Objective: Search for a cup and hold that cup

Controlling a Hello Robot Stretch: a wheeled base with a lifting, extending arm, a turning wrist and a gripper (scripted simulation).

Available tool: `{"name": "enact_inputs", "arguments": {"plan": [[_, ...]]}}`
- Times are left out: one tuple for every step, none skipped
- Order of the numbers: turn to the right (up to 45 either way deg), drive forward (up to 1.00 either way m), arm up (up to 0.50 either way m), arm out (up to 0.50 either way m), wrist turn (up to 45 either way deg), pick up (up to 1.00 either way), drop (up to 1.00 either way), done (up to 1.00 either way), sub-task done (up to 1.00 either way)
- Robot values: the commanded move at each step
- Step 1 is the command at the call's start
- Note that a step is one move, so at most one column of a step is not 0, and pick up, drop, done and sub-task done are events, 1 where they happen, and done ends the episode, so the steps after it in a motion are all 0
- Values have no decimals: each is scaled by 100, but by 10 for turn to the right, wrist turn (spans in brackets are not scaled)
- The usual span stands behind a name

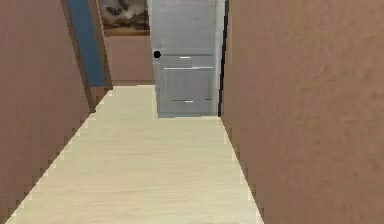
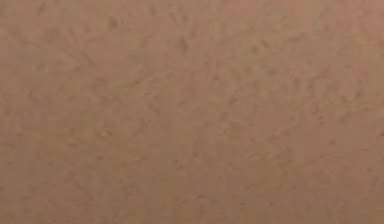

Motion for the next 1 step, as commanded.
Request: {"name": "enact_inputs", "arguments": {"plan": [[0,45,0,0,0,0,0,0,0]]}}
